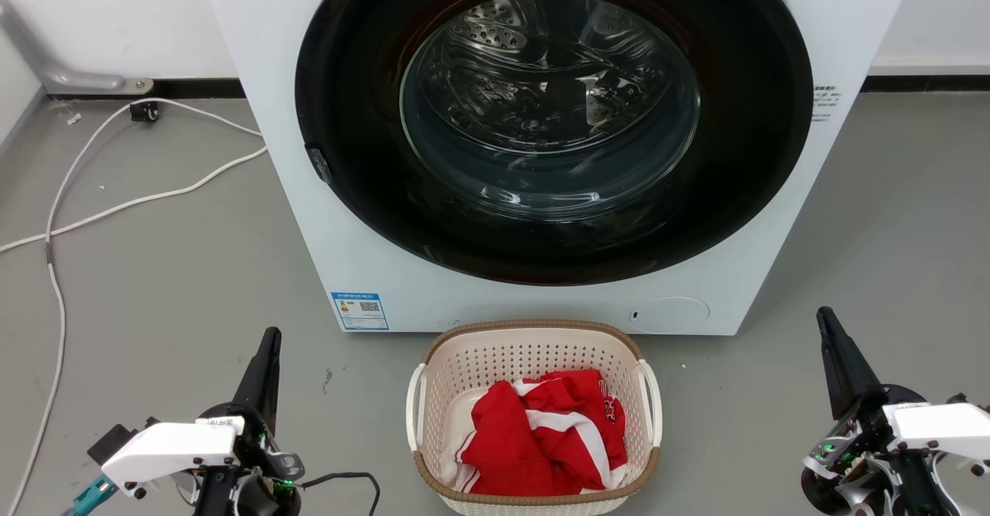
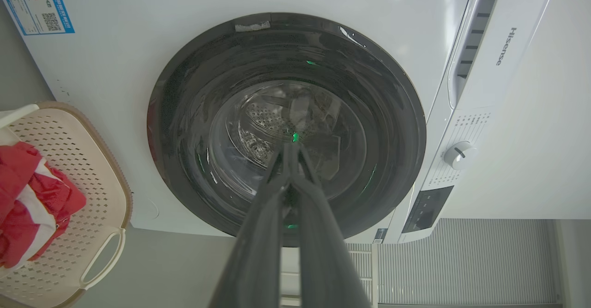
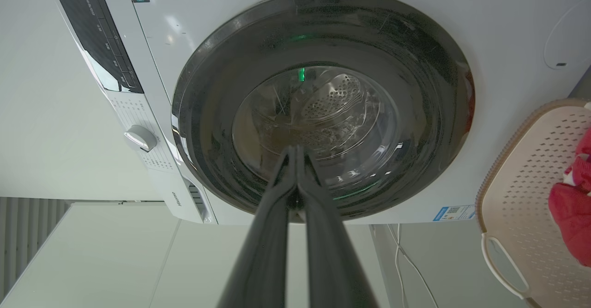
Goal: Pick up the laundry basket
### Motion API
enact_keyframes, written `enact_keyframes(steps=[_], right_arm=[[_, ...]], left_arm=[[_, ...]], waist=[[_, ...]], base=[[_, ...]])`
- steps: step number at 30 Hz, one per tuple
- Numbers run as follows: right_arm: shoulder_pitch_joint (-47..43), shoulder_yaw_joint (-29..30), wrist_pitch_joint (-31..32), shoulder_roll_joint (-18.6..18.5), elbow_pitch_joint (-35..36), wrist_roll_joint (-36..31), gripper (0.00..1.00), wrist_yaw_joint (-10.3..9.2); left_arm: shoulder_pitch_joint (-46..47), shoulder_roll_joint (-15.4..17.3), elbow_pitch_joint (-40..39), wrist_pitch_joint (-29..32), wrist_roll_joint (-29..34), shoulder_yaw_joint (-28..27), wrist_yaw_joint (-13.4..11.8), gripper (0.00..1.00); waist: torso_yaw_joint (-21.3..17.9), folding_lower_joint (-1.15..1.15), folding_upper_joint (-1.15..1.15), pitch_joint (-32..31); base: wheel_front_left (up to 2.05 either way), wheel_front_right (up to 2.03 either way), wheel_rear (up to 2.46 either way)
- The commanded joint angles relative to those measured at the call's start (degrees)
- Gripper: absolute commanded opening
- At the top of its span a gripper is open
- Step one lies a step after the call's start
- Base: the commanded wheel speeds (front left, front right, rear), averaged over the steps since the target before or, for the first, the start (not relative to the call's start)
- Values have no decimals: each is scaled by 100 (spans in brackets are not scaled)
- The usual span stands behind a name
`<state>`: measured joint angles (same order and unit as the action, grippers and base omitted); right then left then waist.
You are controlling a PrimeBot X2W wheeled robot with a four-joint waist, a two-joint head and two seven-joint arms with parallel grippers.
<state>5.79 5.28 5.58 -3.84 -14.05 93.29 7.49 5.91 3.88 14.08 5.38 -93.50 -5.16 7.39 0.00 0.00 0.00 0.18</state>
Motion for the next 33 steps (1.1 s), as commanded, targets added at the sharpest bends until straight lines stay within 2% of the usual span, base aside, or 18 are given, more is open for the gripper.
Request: enact_keyframes(steps=[1, 12, 13, 23, 28, 33], right_arm=[[68, 19, 9, 7, -8, -11, 0, 0], [69, 33, 27, 19, -9, -34, 0, 0], [4, 23, 8, 15, -1, -4, 100, 0], [-79, -135, -208, 32, 64, -174, 100, 0], [-102, -152, -341, 36, 161, -629, 100, 0], [-124, -155, -467, 40, 309, -1387, 100, 0]], left_arm=[[45, -3, 5, 22, 32, -14, 18, 0], [47, -14, 6, 41, 54, -29, 18, 0], [1, -18, 1, 11, 9, -25, 0, 100], [-23, -38, -82, -206, 116, 165, -3, 100], [-13, -40, -203, -341, 492, 207, -2, 100], [16, -46, -364, -465, 997, 211, -1, 100]], waist=[[0, 0, 0, 0], [0, 0, 0, 0], [0, 0, 0, 0], [1, 0, 0, 3], [3, 0, 0, 5], [8, 0, 0, 13]], base=[[0, 0, 0], [0, 0, 0], [0, 0, 0], [0, 0, 0], [0, 0, 0], [0, 0, 0]])
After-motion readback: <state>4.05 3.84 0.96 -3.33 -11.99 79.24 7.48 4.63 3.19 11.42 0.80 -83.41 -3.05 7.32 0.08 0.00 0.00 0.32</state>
